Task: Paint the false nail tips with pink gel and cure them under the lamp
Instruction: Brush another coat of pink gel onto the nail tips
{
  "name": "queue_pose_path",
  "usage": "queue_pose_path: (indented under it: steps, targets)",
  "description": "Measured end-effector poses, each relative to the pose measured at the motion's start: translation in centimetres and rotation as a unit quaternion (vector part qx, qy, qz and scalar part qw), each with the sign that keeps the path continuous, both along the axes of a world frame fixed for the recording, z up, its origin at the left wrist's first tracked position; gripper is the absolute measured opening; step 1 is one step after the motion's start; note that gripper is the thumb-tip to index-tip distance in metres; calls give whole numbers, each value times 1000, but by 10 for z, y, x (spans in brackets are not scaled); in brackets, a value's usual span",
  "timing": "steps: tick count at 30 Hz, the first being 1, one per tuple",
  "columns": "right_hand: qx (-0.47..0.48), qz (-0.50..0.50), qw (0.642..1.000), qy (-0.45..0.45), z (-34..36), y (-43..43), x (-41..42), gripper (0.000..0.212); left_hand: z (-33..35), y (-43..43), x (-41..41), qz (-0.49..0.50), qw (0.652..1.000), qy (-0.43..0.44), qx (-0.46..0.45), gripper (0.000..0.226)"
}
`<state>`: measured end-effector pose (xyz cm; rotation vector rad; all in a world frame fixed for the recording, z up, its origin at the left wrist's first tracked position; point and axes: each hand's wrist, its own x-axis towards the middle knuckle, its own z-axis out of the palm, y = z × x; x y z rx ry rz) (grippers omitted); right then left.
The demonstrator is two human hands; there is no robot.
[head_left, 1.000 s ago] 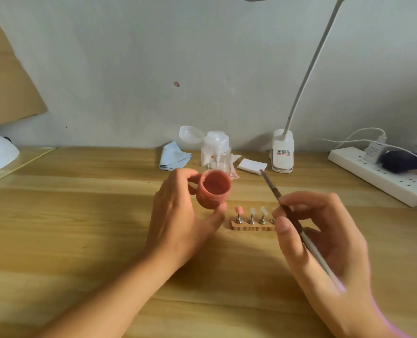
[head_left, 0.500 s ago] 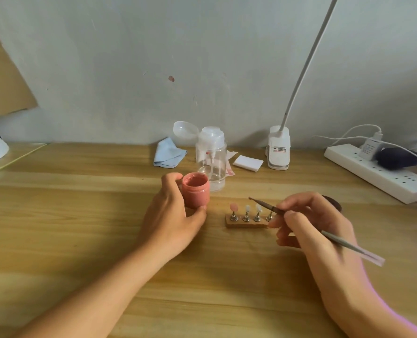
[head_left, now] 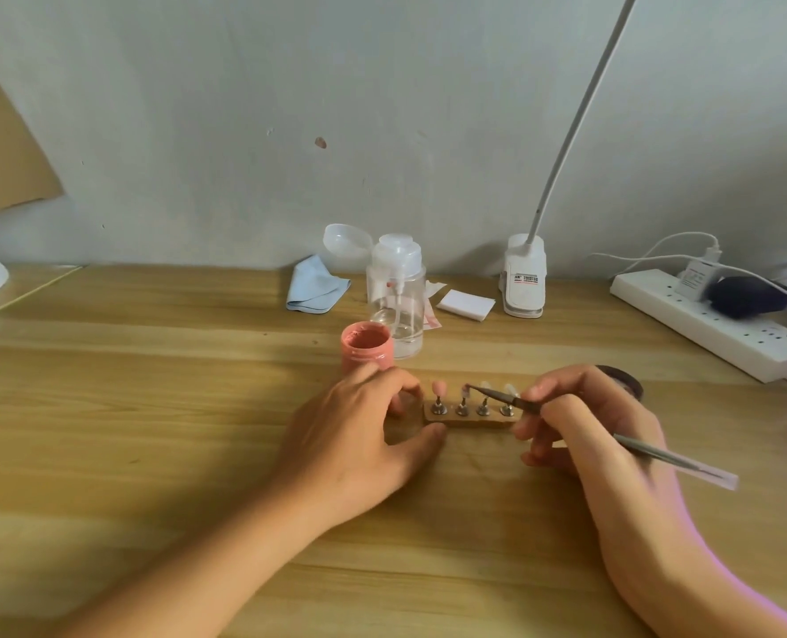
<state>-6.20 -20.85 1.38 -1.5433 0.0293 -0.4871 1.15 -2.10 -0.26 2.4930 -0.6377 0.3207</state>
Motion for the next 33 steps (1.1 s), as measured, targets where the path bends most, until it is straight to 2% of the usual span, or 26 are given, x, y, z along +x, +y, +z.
queue_pose_path:
  steps: [3,5,13,20,27,33]
  targets:
    - [17,0,1000,-12,0,-2,-2,22,-1,0,5,-10,999,28,-34,21]
    - [15,11,1000,-9,1,-1,-2,27,-2,1,6,-15,998,35,-47,19]
    - [0,7,1000,0,1,1,0,2,-1,0,7,-22,992,51,-111,19]
    - [-19,15,1000,20,-2,2,2,7,-3,0,8,-15,985,72,-155,20]
    - [-34,30,999,22,-2,4,2,5,-4,0,8,-22,986,71,-150,20]
    - [-44,32,998,16,-2,4,2,15,-5,1,9,-25,986,74,-149,20]
